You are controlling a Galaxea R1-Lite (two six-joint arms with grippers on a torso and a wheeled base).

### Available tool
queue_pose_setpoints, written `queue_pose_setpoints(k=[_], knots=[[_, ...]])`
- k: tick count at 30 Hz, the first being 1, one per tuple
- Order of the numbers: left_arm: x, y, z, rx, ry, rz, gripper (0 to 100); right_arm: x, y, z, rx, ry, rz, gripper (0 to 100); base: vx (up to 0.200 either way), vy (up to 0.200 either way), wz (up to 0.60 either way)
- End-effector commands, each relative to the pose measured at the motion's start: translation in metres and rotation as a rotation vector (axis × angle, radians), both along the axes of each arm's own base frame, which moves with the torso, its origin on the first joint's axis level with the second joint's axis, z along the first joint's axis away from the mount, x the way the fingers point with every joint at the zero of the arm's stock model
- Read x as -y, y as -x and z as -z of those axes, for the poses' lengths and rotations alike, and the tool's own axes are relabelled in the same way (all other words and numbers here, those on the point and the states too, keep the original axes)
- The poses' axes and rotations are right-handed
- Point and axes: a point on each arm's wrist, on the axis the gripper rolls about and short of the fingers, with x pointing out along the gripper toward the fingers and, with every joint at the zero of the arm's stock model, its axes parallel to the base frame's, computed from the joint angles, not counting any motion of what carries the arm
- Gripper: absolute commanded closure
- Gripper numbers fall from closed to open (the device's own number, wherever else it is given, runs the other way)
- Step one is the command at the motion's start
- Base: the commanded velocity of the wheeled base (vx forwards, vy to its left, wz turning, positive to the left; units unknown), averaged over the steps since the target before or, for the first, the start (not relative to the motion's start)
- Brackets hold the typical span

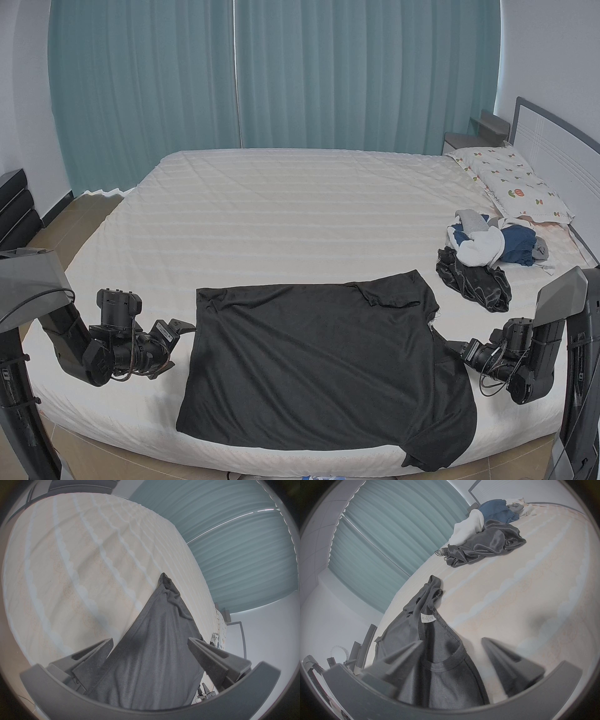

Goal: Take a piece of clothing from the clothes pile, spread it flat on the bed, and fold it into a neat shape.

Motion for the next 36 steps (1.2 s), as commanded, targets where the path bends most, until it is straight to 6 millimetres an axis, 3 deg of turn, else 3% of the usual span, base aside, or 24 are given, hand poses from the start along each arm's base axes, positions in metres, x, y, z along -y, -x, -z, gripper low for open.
queue_pose_setpoints(k=[1,19,36], knots=[[0.0,0.001,0.003,-0.01,-0.001,0.0,0,0.002,0.002,0.002,-0.008,-0.001,0.006,100,0.0,0.0,0.0],[0.0,0.003,0.004,-0.015,-0.003,0.002,0,0.034,0.042,-0.018,-0.061,0.012,0.116,100,0.0,0.0,0.0],[0.0,0.003,0.004,-0.016,-0.007,0.004,0,0.037,0.066,-0.017,-0.111,0.149,0.049,100,0.0,0.0,0.0]])
